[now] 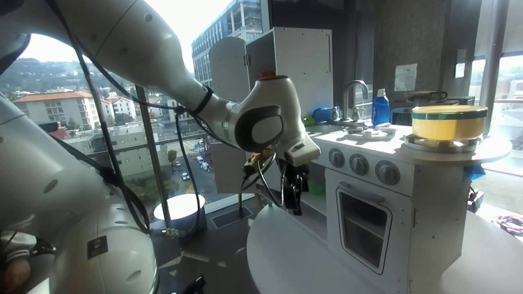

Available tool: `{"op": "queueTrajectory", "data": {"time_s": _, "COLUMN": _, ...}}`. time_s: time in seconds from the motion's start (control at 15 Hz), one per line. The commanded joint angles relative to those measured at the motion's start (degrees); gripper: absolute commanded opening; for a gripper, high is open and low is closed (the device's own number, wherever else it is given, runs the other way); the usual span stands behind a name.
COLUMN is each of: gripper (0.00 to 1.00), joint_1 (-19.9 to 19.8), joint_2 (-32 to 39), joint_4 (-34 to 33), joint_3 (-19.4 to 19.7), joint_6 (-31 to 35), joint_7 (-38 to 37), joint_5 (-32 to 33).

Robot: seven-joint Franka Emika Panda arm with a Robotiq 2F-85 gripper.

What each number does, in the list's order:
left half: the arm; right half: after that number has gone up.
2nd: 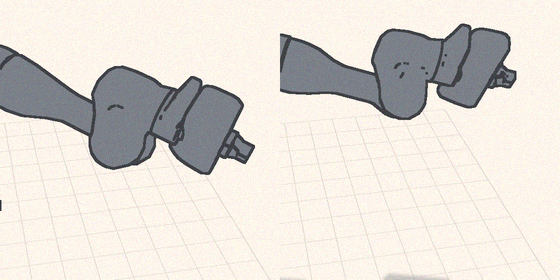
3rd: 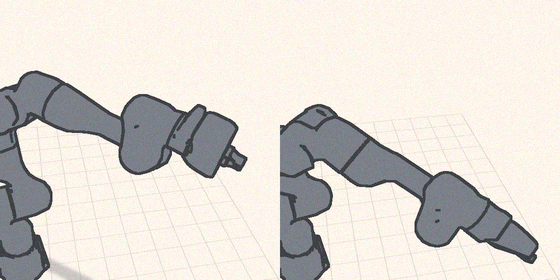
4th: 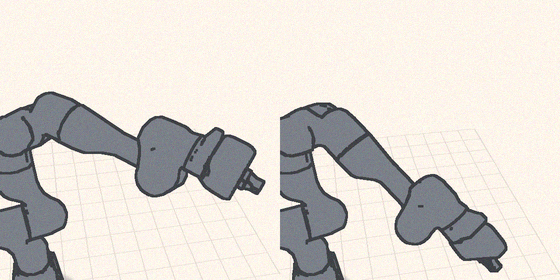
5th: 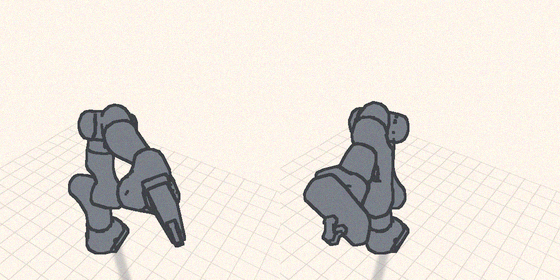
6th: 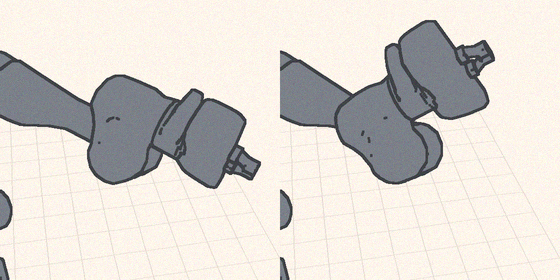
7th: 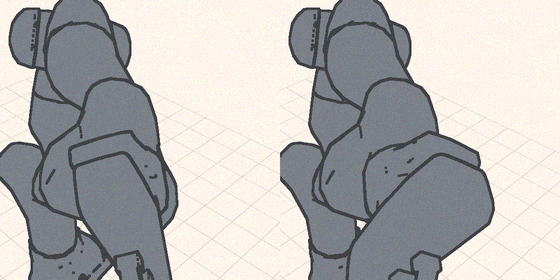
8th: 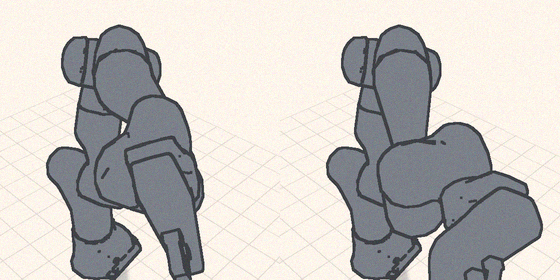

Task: Open all the kitchen cabinet doors, beginning with the left upper and ending with the right lower door

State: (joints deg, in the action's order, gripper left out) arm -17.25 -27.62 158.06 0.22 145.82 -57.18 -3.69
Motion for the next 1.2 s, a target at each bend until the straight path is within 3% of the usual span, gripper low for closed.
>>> {"op": "queueTrajectory", "data": {"time_s": 0.0, "gripper": 1.00, "joint_1": -1.83, "joint_2": 0.97, "joint_4": -0.06, "joint_3": 2.13, "joint_6": 3.81, "joint_7": -3.49, "joint_5": -3.56}}
{"op": "queueTrajectory", "data": {"time_s": 0.33, "gripper": 1.00, "joint_1": -2.47, "joint_2": 2.05, "joint_4": -0.02, "joint_3": 3.93, "joint_6": 12.11, "joint_7": -6.84, "joint_5": -8.70}}
{"op": "queueTrajectory", "data": {"time_s": 0.93, "gripper": 1.00, "joint_1": -3.99, "joint_2": 9.82, "joint_4": 0.12, "joint_3": 1.68, "joint_6": 26.14, "joint_7": -13.12, "joint_5": -8.21}}
{"op": "queueTrajectory", "data": {"time_s": 1.13, "gripper": 1.00, "joint_1": -6.25, "joint_2": 11.75, "joint_4": 0.12, "joint_3": -0.73, "joint_6": 30.81, "joint_7": -15.51, "joint_5": -6.76}}
